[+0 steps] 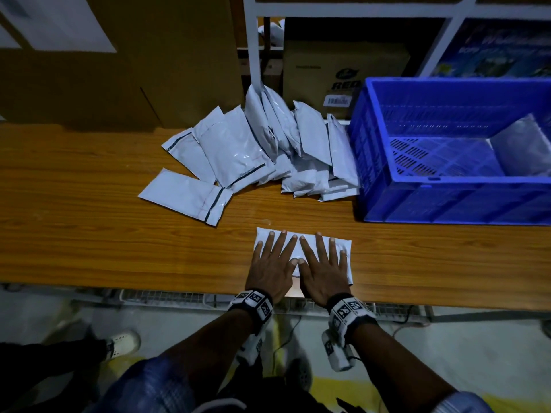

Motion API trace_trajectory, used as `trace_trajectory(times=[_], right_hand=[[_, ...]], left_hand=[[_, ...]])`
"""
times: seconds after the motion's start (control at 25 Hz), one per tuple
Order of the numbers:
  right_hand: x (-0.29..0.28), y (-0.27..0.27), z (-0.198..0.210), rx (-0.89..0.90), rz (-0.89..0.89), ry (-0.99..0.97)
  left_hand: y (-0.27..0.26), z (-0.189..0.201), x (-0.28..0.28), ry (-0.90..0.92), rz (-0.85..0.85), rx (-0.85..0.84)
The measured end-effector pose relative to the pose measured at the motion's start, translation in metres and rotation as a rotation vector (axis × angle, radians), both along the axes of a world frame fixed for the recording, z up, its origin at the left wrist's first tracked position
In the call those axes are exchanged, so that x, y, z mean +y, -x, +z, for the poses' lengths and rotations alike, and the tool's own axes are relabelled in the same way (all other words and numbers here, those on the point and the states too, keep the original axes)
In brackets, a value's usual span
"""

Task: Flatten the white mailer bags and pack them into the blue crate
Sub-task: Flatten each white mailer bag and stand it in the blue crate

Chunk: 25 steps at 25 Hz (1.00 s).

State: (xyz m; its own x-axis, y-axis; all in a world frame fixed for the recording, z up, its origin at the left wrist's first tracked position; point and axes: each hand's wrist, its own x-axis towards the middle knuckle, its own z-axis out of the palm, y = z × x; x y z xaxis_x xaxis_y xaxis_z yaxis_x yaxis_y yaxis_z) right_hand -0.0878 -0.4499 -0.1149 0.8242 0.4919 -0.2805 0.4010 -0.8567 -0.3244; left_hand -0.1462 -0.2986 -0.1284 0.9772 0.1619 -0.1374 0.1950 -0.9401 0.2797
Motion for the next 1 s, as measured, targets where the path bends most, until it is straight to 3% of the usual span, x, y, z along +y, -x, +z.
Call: trace_trajectory(times=[0.16, 0.36, 0.88, 1.0], right_hand=[[0.004, -0.001, 0.009, -0.084, -0.004, -0.039], [0.006, 0.008, -0.009, -0.148, 0.024, 0.039], [0.003, 0.0, 0.002, -0.02, 0.028, -0.018], [0.003, 0.003, 0.014, -0.075, 0.009, -0.039]], left_hand=[[0.002, 0.001, -0.001, 0.026, 0.01, -0.005], [0.003, -0.003, 0.003, 0.047, -0.007, -0.019], [0.001, -0.004, 0.004, 0.025, 0.036, -0.005], [0.002, -0.002, 0.004, 0.009, 0.046, -0.029]])
